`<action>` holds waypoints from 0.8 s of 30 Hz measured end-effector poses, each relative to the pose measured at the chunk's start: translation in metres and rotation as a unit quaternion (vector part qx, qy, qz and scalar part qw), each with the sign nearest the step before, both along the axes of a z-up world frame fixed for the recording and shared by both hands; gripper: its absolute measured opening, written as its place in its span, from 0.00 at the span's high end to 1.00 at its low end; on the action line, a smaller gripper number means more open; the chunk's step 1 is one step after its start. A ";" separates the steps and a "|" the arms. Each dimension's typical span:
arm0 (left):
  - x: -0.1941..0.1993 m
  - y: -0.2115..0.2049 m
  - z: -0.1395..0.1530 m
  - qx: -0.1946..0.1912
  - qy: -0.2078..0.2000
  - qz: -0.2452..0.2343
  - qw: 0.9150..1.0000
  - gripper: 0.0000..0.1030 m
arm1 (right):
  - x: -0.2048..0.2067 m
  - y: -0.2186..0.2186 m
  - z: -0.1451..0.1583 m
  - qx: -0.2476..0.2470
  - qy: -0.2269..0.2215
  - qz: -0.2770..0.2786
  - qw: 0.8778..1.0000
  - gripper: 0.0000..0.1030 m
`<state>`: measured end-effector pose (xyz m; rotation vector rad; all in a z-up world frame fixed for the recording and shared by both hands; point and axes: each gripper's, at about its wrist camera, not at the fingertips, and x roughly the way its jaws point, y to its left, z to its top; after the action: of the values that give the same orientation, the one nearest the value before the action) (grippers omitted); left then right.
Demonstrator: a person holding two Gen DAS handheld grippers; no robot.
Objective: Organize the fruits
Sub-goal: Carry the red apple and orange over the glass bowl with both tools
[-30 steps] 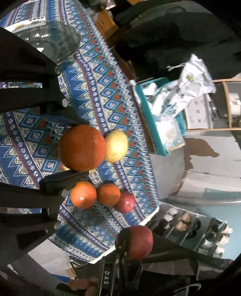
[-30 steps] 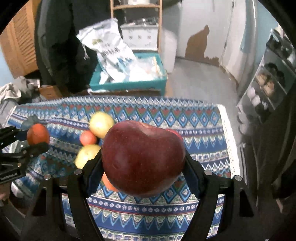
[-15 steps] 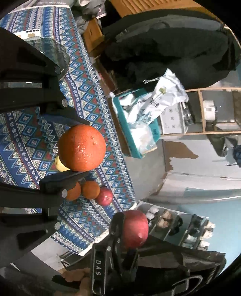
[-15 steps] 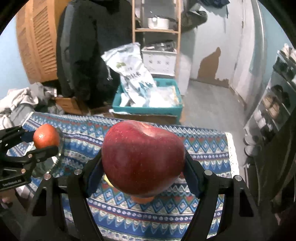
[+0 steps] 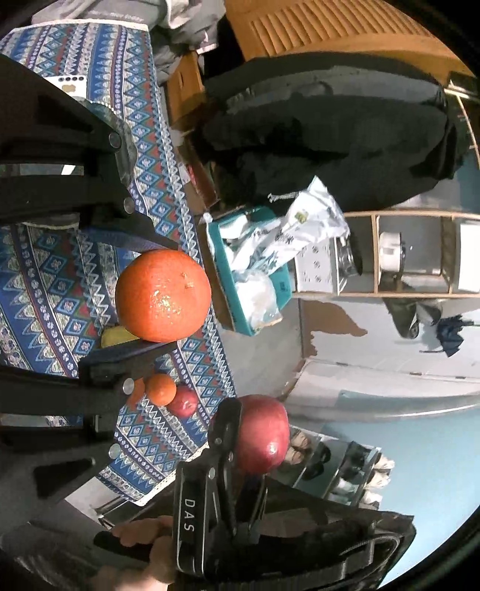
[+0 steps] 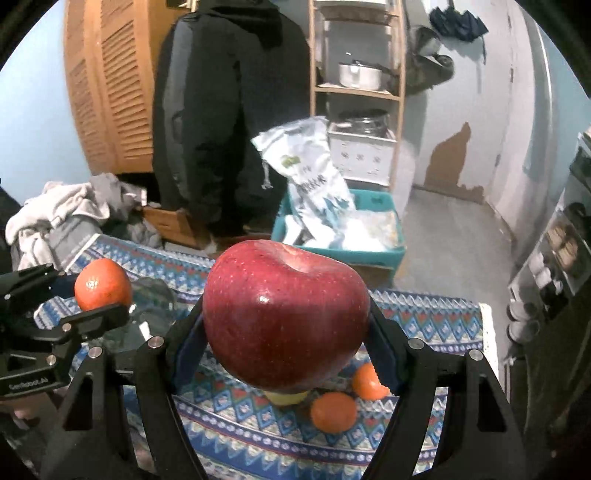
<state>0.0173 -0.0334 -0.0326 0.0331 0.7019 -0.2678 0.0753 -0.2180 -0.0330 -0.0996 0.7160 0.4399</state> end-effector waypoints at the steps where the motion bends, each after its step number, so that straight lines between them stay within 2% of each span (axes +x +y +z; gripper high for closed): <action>1: -0.001 0.004 0.001 -0.002 -0.001 0.003 1.000 0.56 | 0.000 0.007 0.002 0.001 0.000 0.006 1.000 0.26; 11: -0.008 0.055 0.002 -0.014 -0.002 0.050 0.999 0.56 | 0.007 0.067 0.007 0.011 0.006 0.051 0.999 0.26; 24: -0.012 0.129 -0.020 -0.026 0.021 0.124 0.992 0.56 | 0.023 0.151 -0.018 0.012 0.050 0.110 0.993 0.26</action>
<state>0.0055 0.0958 -0.0523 -0.1095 0.7334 -0.0489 0.0979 -0.0669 -0.0509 -0.1352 0.8006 0.6680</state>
